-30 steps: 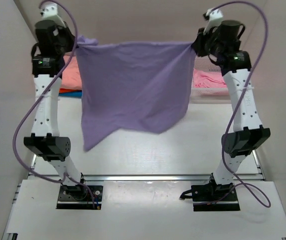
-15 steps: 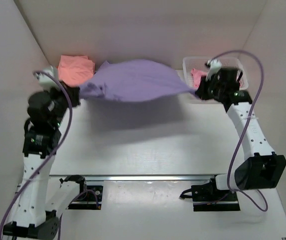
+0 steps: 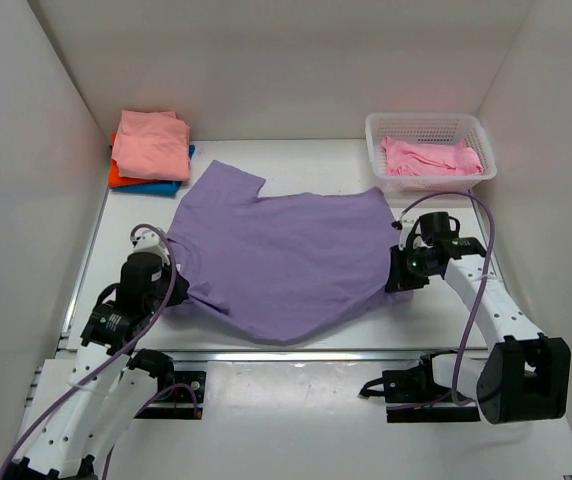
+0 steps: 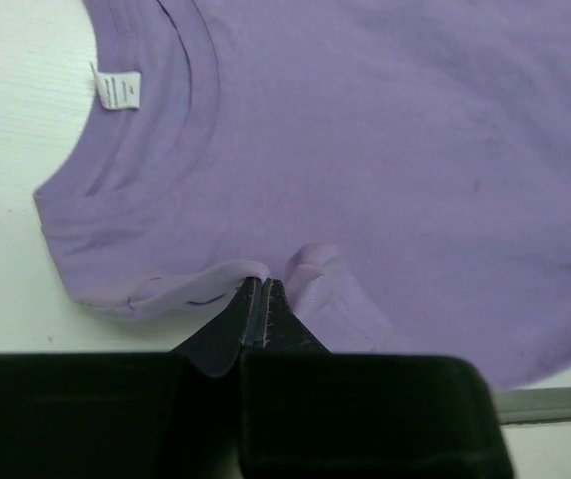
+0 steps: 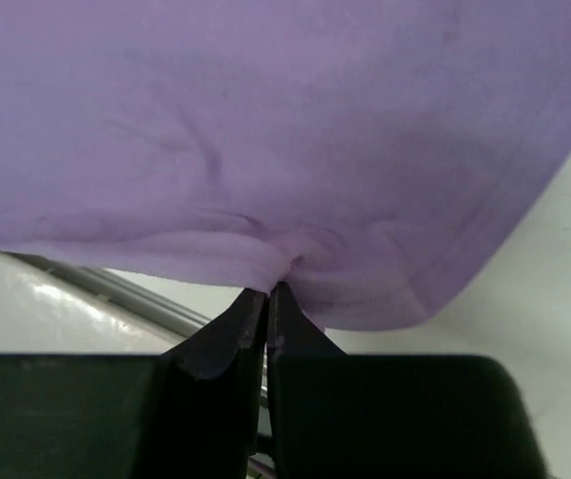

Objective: Fold and stack the t-shirts
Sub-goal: Flatten out the tshirt, then fold the flattened tshirt in 1/3 of the way

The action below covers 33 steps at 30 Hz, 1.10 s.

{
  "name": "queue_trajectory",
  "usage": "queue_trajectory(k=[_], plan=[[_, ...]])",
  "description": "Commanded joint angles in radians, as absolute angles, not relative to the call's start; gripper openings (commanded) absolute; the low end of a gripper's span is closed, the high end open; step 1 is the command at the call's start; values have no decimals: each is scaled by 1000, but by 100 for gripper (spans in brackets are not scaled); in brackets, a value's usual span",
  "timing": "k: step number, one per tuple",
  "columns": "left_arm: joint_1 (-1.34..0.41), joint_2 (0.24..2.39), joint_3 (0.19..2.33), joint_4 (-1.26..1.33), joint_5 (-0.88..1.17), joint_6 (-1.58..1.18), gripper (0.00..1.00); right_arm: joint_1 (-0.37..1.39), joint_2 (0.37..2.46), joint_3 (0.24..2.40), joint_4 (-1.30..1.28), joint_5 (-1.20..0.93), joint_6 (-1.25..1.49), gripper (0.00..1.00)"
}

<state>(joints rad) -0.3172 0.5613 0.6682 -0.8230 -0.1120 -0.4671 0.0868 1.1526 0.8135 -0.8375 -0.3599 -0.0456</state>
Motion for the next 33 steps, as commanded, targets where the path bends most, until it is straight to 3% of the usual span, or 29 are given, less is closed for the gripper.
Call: queue_trajectory(k=[1, 18, 33], plan=[[-325, 558, 699, -833, -179, -493, 0, 54, 1182, 838, -874, -444, -63, 0], [-195, 840, 693, -546, -167, -350, 0, -129, 1336, 865, -894, -506, -103, 0], [-155, 946, 653, -422, -184, -301, 0, -115, 1519, 956, -842, -449, -147, 0]])
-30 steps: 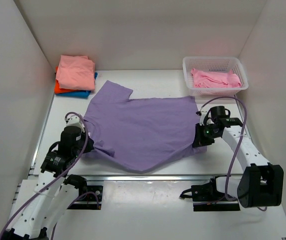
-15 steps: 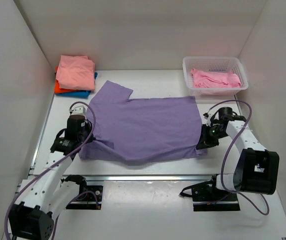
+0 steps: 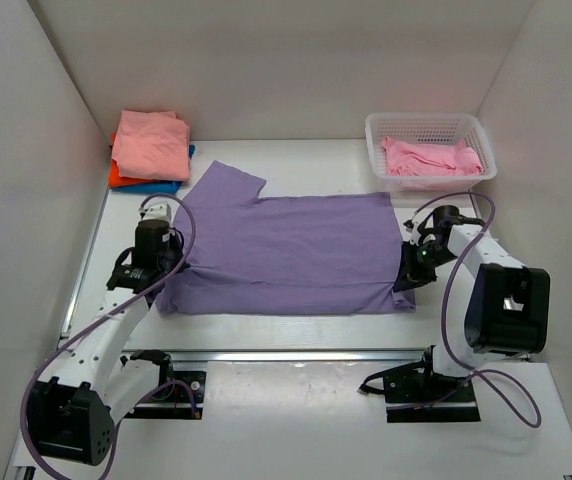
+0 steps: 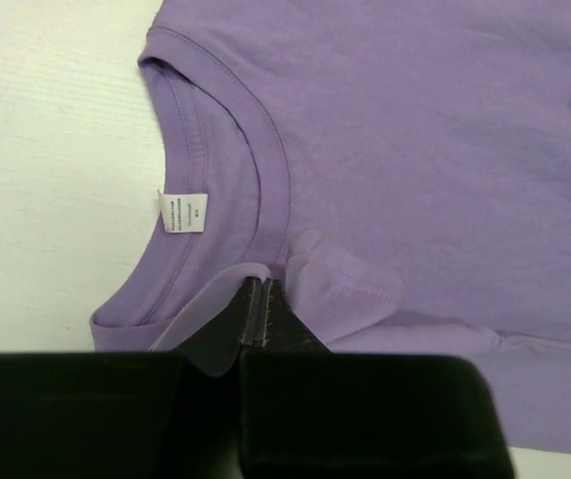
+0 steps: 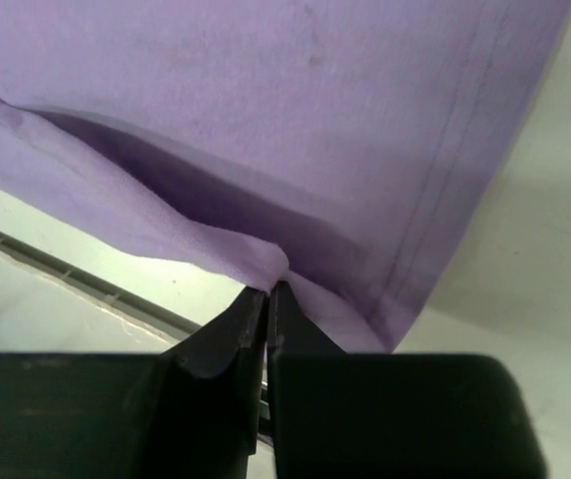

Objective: Fold and stack the t-shirts
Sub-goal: Fold the flattened tshirt in 1/3 of the way

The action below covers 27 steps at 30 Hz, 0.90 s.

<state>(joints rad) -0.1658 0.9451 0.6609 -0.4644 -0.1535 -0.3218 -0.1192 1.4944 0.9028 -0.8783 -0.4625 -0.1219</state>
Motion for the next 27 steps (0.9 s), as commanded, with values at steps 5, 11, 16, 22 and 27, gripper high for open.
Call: queue_trajectory(k=[5, 11, 16, 22, 27], plan=[[-135, 971, 626, -391, -199, -302, 0, -94, 1565, 1009, -816, -419, -150, 1], [-115, 1029, 620, -338, -184, -313, 0, -80, 1624, 1091, -792, -371, -169, 8], [-89, 1083, 659, -278, -182, -296, 45, -12, 1629, 1094, -726, -98, -118, 21], [-95, 1149, 742, -265, -147, -293, 57, 34, 1539, 1080, -632, 106, -72, 23], [-195, 1206, 759, -310, -143, -293, 51, 80, 1463, 1042, -533, -107, -6, 33]])
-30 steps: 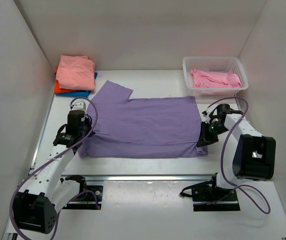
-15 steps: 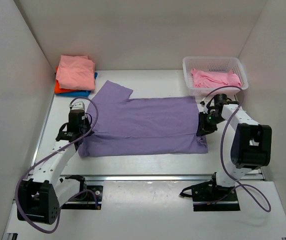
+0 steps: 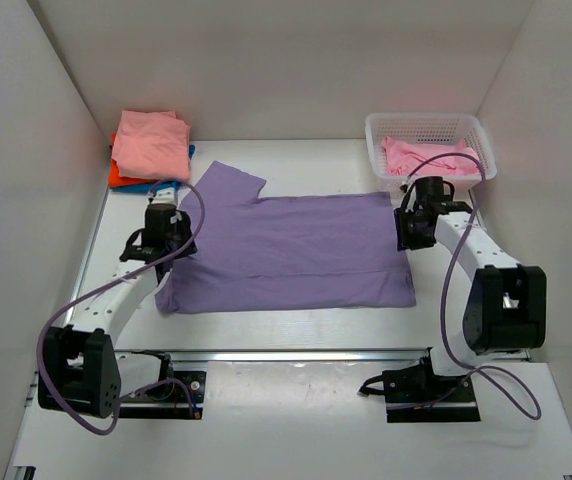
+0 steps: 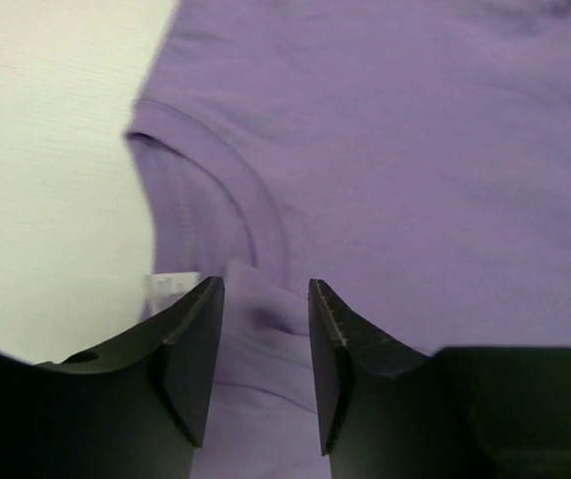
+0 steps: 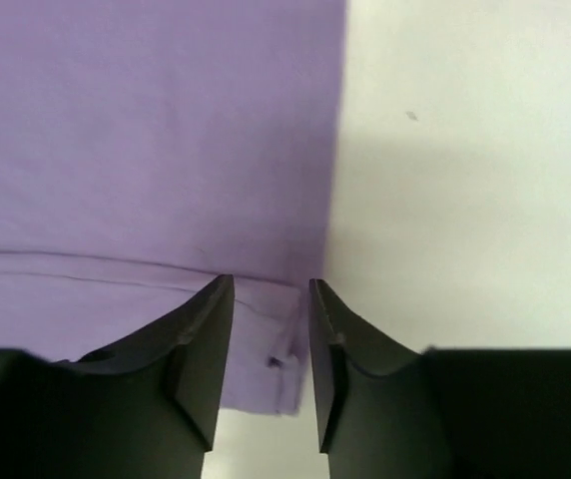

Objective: Fold and stack the t-shirts
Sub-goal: Fold the flattened tshirt in 1/3 of the way

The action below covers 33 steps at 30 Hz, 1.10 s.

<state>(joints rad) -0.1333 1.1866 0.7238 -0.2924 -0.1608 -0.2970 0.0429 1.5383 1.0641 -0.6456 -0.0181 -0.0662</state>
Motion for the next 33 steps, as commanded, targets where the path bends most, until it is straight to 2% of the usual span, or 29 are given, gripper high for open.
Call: queue_trajectory(k=[1, 5, 9, 13, 23, 28, 32, 33], plan=[[-210, 1210, 752, -317, -153, -291, 49, 96, 1454, 1028, -506, -129, -5, 35], [-282, 1302, 782, -368, -158, -262, 45, 147, 1523, 997, -433, -228, 110, 38], [-293, 1440, 804, -420, -178, -216, 39, 173, 1640, 1003, -420, -255, 172, 36], [-313, 1544, 857, -495, -202, -186, 33, 215, 1666, 973, -410, -258, 251, 36], [-316, 1542, 877, -692, -195, -77, 15, 241, 1602, 809, -506, -244, 351, 36], [-307, 1462, 798, -718, -177, -52, 3, 264, 1514, 691, -514, -244, 385, 36], [-330, 1340, 765, -706, -163, -61, 3, 259, 1441, 637, -538, -244, 399, 37], [-312, 1309, 765, -712, -158, -66, 13, 252, 1419, 627, -540, -236, 394, 37]])
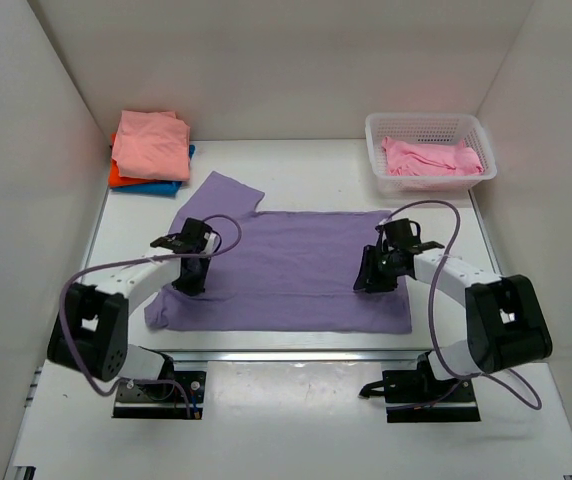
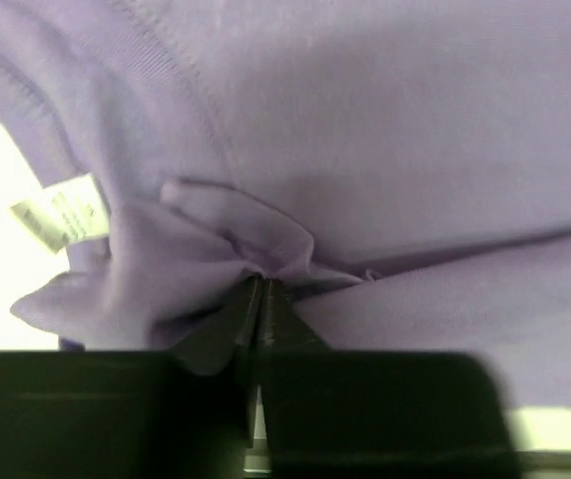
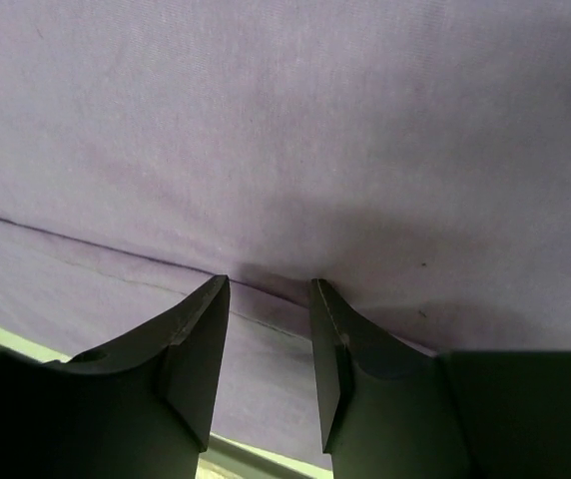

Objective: Fold and stack the t-shirts
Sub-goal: Fold the flattened tshirt in 1/3 of the way, then grap the side of the flattened tshirt furthest away from the robot with both arms

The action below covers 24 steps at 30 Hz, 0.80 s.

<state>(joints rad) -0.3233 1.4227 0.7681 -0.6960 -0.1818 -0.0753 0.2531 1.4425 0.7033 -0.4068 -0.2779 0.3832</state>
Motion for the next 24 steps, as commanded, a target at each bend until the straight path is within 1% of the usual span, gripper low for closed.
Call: queue_trajectory(k=[1, 2, 5, 7, 8, 9, 10, 11, 12, 13, 15, 16, 17, 19, 20, 22, 24], plan=[[-296, 1293, 770, -704, -158, -61, 20, 258, 1404, 620, -538, -232, 396, 37], [-292, 1257, 773, -693, -147, -60, 38, 252, 1384, 632, -540, -219, 381, 37], [-270, 1165, 845, -669, -105, -55, 59, 251, 1336, 711, -587, -216, 342, 38], [-249, 1105, 876, -614, -42, -55, 63, 273, 1315, 782, -614, -200, 322, 44], [-236, 1059, 861, -526, 7, -58, 68, 290, 1307, 823, -633, -198, 307, 45], [-226, 1037, 850, -462, 35, -63, 70, 301, 1305, 869, -620, -186, 308, 47], [-209, 1002, 807, -339, 40, -78, 74, 302, 1304, 888, -617, -177, 304, 48], [-203, 999, 770, -221, 35, -81, 73, 298, 1301, 909, -588, -187, 299, 48], [-198, 1015, 769, -181, 22, -78, 71, 292, 1301, 923, -554, -196, 296, 50], [-196, 1079, 802, -142, 15, -78, 70, 282, 1301, 931, -539, -198, 299, 53], [-207, 1306, 946, -144, -12, -10, 70, 264, 1337, 971, -500, -219, 288, 54], [-213, 1390, 974, -140, -47, -8, 71, 256, 1353, 988, -500, -222, 281, 55], [-210, 1432, 1027, -121, -46, -5, 73, 264, 1353, 1002, -483, -221, 275, 54], [-178, 1582, 1151, -113, -34, -24, 74, 247, 1387, 1009, -462, -218, 264, 55], [-167, 1621, 1191, -115, -16, -32, 75, 239, 1394, 1003, -447, -227, 265, 54], [-153, 1780, 1307, -143, -3, -22, 77, 221, 1417, 997, -414, -219, 264, 54], [-138, 1891, 1455, -191, -15, -14, 77, 192, 1427, 973, -384, -197, 267, 55]])
